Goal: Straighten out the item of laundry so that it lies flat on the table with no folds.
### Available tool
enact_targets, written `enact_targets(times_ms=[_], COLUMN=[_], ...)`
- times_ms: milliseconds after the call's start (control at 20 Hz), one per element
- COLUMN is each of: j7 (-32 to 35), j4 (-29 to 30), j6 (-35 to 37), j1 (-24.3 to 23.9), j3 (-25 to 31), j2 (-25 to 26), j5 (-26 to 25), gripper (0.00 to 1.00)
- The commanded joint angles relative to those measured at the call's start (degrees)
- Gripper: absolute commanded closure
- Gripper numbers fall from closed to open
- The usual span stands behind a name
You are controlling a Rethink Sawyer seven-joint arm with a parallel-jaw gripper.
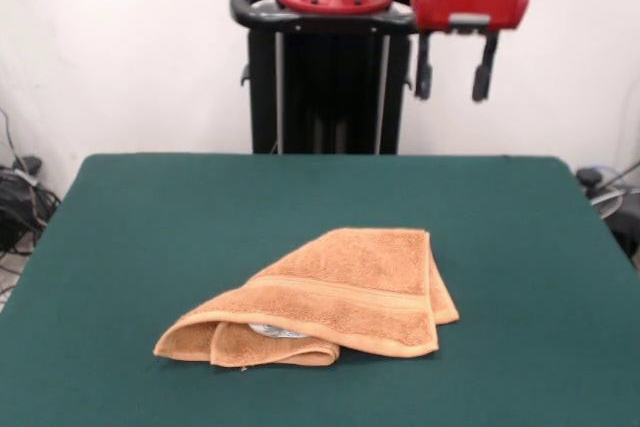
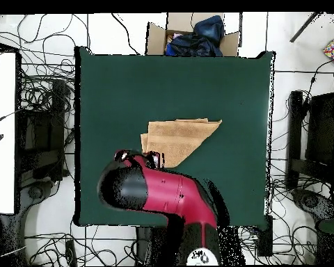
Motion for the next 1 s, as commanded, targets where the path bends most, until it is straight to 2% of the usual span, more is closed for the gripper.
enact_targets(times_ms=[50,350,700,1000], j7=[3.85,3.94,3.53,2.83], j4=[-11.43,-16.8,-20.91,-20.97], j6=[3.43,1.27,0.25,-3.35], j1=[-1.63,-1.73,-1.99,-3.41], j3=[4.57,5.35,5.81,6.41], j2=[12.37,18.38,22.67,25.18], j5=[-2.0,-1.8,-1.97,-3.25], gripper=[0.0,0.0,0.0,0.0])
